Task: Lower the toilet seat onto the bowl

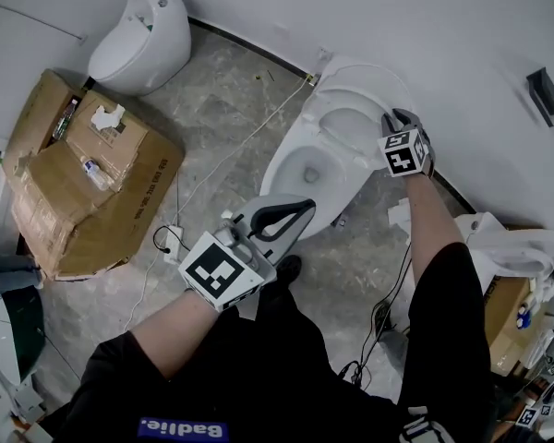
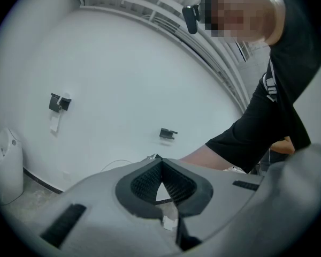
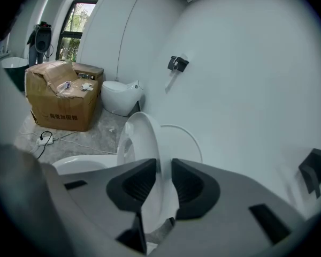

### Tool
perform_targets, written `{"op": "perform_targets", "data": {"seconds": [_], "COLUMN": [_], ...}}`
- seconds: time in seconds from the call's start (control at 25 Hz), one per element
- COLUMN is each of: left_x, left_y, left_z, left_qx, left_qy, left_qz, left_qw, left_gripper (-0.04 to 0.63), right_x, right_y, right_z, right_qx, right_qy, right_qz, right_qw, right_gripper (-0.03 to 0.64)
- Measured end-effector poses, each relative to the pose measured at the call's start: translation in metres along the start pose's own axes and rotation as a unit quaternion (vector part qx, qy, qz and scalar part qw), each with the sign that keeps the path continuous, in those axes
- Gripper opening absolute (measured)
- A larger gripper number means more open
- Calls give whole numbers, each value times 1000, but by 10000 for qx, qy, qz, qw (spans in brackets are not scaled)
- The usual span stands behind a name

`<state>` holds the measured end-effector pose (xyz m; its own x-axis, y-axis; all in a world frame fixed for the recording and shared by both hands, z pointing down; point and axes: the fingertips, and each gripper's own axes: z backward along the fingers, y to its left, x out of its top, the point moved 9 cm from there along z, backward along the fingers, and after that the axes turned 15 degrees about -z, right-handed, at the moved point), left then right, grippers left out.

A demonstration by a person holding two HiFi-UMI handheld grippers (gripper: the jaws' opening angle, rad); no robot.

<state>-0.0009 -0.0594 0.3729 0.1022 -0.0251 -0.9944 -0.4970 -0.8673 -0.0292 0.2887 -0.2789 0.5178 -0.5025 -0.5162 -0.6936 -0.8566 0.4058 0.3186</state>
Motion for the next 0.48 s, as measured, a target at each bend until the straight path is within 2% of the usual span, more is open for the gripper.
{"op": "perform_targets", "data": {"seconds": [0.08, 0.48], "left_x": [0, -20], "left_y": [-2, -11], "left_z": [12, 74], "left_qx": [-24, -181], "left_qy": [-17, -108], "left_qz": [106, 132], "left_qw": [9999, 9997], "left_gripper": [15, 14], "right_x": [-2, -15], "right_y": [11, 69], "right_z": [9, 42], "right_qx": [-61, -318], "right_qy": [12, 249], "right_qz": [5, 105], "right_qw": [10000, 9991], "right_gripper": [103, 103]}}
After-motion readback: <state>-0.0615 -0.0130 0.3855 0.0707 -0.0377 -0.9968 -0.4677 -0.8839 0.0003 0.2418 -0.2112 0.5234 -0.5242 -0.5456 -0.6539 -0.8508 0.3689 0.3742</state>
